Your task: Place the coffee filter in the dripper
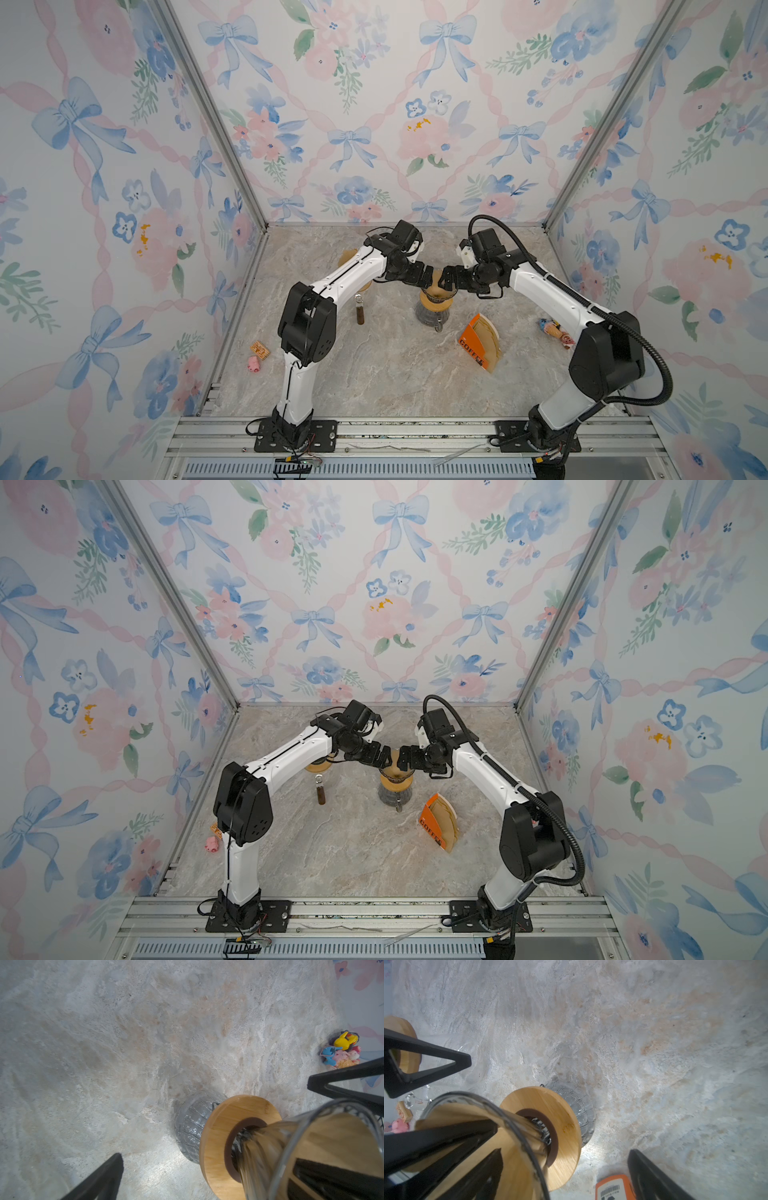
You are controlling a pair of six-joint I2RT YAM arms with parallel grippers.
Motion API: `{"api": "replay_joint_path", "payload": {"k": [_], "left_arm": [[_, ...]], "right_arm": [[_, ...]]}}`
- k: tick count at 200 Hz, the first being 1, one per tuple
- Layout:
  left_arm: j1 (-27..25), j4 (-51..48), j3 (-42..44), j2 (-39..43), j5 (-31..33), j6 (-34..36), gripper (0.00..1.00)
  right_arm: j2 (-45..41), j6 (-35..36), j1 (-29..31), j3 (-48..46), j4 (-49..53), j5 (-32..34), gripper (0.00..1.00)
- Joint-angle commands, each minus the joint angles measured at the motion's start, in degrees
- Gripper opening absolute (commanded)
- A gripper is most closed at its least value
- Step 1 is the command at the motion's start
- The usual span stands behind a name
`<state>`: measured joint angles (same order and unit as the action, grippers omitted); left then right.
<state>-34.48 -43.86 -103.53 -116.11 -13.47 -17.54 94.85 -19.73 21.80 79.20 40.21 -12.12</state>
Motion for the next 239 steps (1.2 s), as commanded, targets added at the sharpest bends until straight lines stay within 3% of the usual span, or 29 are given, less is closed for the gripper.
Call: {"api": "replay_joint_path", "payload": {"k": [1, 51, 87, 135, 198, 239], "left_arm": [[-0.2, -0.8, -0.6, -0.5, 0.1, 1.2, 0.98], [-0.3, -0.7, 0.1, 0.2, 0.6, 1.2, 0.98], [-0.3, -0.6, 0.4, 0.3, 0.8, 1.3, 0.98], [-0.2, -0.7, 0.9, 0.6, 1.1, 1.3, 0.98], [-0.4, -0.6, 1.0, 0.9, 1.1, 1.1, 0.98], [-1.0, -0.6, 0.9, 1.0, 1.6, 0.9, 0.98]], "right_arm": [[1.2, 2.4, -0.6, 2.0, 0.2, 1.2, 0.96], [1.2, 4.0, -1.7, 1.0, 0.0, 2.3, 0.96], [0.5, 5.9, -1.1, 0.3, 1.0, 7.9, 0.96], [-1.9, 6.1, -1.1, -0.8, 1.0, 10.1, 0.96], [-3.9, 1.7, -0.2, -0.9, -0.5, -2.1, 0.96], [-2.1, 0.0, 2.0, -0.8, 1.3, -0.8, 0.96]]}}
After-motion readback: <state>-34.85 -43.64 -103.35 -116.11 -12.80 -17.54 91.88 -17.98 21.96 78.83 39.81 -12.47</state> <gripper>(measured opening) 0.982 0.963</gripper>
